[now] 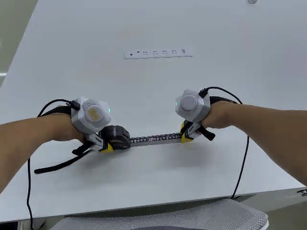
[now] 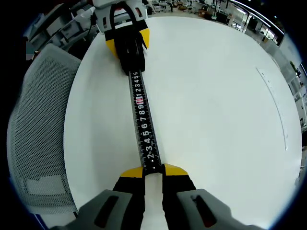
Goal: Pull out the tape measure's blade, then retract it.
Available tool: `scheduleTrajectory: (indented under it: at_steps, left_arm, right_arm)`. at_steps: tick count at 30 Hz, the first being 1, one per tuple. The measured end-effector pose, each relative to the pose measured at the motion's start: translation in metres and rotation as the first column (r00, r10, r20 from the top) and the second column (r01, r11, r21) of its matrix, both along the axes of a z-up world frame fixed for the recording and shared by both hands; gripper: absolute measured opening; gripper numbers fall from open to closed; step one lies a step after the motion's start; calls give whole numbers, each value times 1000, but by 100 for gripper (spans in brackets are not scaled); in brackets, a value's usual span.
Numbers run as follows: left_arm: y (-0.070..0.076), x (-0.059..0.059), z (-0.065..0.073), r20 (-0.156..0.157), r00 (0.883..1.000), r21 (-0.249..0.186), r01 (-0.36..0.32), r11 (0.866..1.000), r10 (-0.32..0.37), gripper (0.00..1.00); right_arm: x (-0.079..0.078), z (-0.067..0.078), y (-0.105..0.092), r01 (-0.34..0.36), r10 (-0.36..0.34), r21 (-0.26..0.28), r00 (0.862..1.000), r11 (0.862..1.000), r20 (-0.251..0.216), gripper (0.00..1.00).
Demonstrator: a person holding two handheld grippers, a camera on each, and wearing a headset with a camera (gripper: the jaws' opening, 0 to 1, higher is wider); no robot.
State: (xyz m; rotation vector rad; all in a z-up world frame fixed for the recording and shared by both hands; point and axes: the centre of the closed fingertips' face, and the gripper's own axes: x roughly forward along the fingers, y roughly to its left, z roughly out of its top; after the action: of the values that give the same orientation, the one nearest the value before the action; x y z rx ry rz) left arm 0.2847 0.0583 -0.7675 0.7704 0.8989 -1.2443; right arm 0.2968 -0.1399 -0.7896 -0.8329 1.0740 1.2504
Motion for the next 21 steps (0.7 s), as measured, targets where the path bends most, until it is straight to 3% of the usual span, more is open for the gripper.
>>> scheduleTrajectory:
  at_steps: [21]
  left_arm:
    - [1, 0, -1, -9, 1000, 9, -5, 1000, 5, 33]
  right_arm:
    - [-2, 1, -9, 16, -16, -8, 1000, 1000, -1, 11]
